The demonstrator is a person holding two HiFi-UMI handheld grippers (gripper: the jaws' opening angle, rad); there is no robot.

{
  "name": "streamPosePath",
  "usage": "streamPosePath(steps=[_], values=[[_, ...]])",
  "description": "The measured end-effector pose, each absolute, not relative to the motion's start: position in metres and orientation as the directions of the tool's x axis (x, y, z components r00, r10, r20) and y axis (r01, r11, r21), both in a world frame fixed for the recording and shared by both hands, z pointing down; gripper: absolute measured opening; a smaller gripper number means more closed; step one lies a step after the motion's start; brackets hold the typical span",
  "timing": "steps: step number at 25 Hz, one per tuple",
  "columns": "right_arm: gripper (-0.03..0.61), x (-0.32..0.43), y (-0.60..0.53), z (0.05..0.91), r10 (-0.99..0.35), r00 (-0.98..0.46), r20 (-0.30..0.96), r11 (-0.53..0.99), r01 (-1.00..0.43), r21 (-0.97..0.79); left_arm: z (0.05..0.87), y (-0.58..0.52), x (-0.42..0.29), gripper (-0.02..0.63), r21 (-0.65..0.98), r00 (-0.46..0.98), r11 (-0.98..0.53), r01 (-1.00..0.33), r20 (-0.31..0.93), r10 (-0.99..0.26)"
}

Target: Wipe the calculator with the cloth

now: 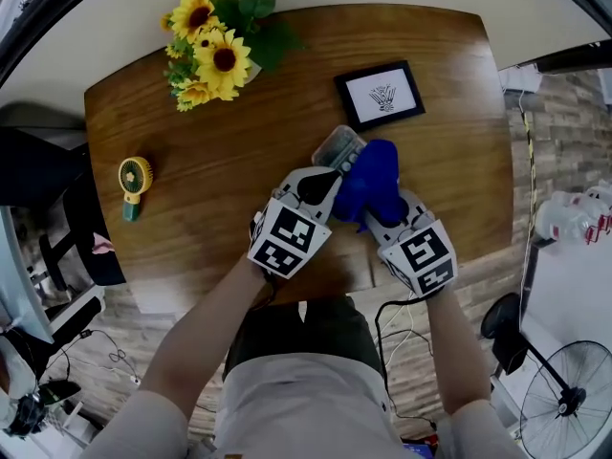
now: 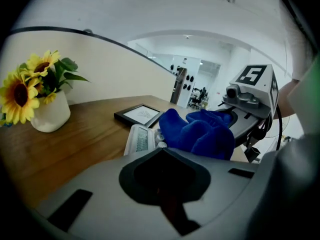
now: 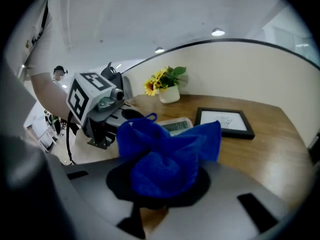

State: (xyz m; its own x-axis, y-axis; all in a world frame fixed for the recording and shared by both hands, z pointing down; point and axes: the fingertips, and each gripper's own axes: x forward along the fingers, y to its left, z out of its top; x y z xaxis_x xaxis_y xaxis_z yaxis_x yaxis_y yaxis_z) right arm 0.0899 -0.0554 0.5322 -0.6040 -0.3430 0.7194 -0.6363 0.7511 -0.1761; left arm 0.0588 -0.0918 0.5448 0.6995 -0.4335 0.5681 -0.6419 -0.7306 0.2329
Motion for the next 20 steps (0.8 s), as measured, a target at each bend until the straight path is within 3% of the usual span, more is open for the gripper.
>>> streamPosePath(steps=[11, 13, 17, 20], values=[[0.102, 0.135, -0.087, 0.530, -0.377, -0.561, 0.737, 0.712, -0.685, -0.156, 0.546, -0.092, 0.058, 0.002, 0.293, 0.732, -0.729, -0.618, 0.552, -0.399], [0.102, 0.157, -0.100, 0.531, -0.440, -0.494, 0.750, 0.655, -0.748, -0.108, 0.546, -0.092, 0.058, 0.002, 0.301, 0.733, -0.725, -0.620, 0.551, -0.398], [0.084, 0.228, -0.124, 0.542, -0.557, -0.197, 0.807, 0.516, -0.843, 0.151, 0.546, -0.092, 0.059, 0.002, 0.304, 0.732, -0.723, -0.620, 0.554, -0.395], [0.081, 0.229, -0.130, 0.520, -0.598, -0.248, 0.762, 0.439, -0.897, 0.052, 0.545, -0.092, 0.059, 0.002, 0.303, 0.731, -0.722, -0.622, 0.556, -0.397]])
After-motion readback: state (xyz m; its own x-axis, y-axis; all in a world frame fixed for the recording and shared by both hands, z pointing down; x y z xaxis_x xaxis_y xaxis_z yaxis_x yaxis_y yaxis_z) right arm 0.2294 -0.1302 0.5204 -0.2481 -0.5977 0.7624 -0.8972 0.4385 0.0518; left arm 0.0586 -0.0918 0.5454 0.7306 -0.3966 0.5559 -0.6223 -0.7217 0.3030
